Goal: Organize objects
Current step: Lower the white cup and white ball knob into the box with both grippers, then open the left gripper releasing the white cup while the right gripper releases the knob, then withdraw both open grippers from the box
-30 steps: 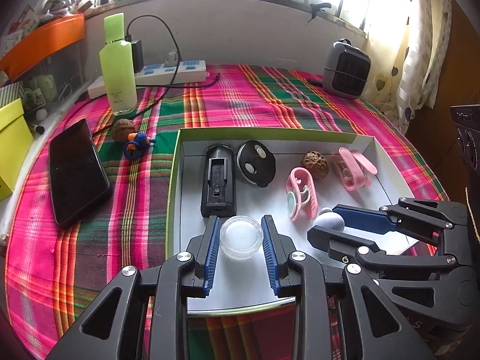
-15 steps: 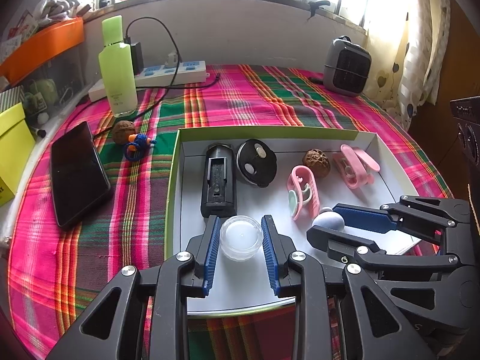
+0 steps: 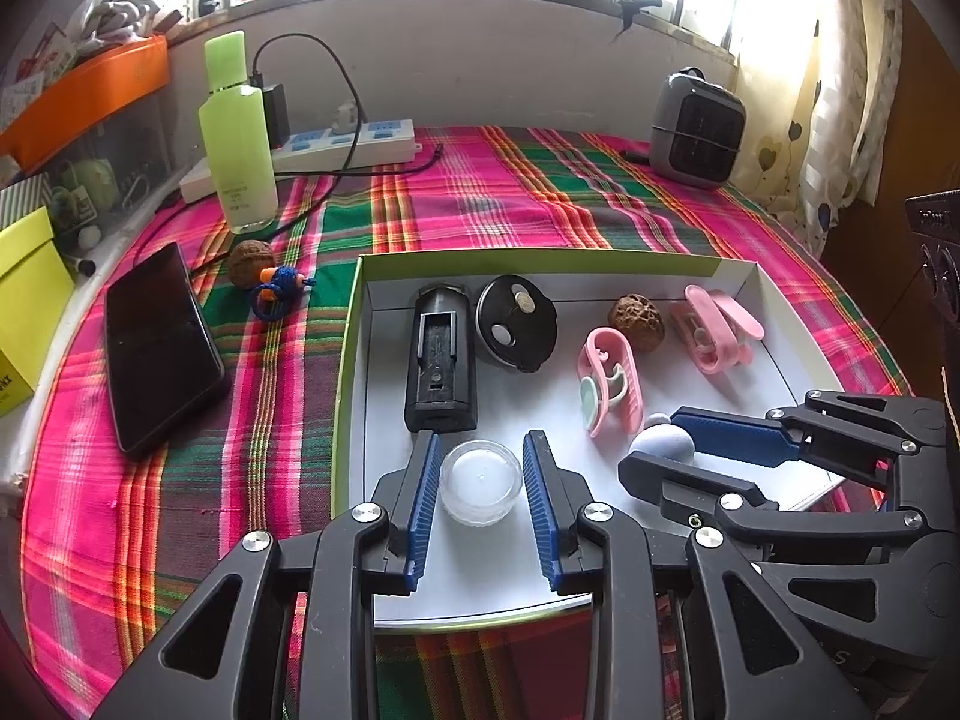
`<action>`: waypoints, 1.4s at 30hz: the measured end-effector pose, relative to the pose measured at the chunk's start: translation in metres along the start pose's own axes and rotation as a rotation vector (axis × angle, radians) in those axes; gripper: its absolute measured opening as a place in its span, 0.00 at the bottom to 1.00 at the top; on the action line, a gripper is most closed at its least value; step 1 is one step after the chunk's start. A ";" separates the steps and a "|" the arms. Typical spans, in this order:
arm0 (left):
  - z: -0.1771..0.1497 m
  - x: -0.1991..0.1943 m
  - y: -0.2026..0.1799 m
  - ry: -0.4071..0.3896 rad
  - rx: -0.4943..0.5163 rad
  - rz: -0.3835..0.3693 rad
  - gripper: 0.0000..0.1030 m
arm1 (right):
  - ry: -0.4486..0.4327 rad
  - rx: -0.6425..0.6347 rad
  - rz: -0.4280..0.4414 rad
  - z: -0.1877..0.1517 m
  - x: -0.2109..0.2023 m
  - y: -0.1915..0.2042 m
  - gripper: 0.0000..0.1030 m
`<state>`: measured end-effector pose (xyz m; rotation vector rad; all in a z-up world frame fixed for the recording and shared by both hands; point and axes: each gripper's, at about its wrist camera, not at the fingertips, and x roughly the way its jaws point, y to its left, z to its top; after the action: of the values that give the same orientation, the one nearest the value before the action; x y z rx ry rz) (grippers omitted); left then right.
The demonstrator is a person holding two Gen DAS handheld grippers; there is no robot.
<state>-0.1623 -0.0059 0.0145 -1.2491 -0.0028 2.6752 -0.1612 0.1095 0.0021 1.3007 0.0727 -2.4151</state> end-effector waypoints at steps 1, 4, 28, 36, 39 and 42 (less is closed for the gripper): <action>0.000 0.000 -0.001 0.000 0.001 0.000 0.26 | 0.000 0.000 0.000 0.000 0.000 0.000 0.31; 0.000 0.000 -0.001 0.000 0.000 0.000 0.27 | 0.000 0.002 0.001 0.000 0.000 0.000 0.31; -0.003 -0.009 0.000 -0.007 0.008 0.028 0.43 | -0.019 0.026 0.001 -0.002 -0.008 -0.003 0.34; -0.005 -0.017 0.000 -0.011 0.006 0.027 0.45 | -0.032 0.037 -0.005 -0.005 -0.013 -0.004 0.40; -0.005 -0.020 -0.001 -0.017 0.005 0.029 0.46 | -0.040 0.037 -0.003 -0.006 -0.016 -0.004 0.40; -0.005 -0.024 0.000 -0.020 -0.003 0.025 0.46 | -0.048 0.040 -0.002 -0.007 -0.020 -0.002 0.40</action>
<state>-0.1433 -0.0100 0.0295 -1.2319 0.0059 2.7097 -0.1464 0.1193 0.0138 1.2597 0.0124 -2.4602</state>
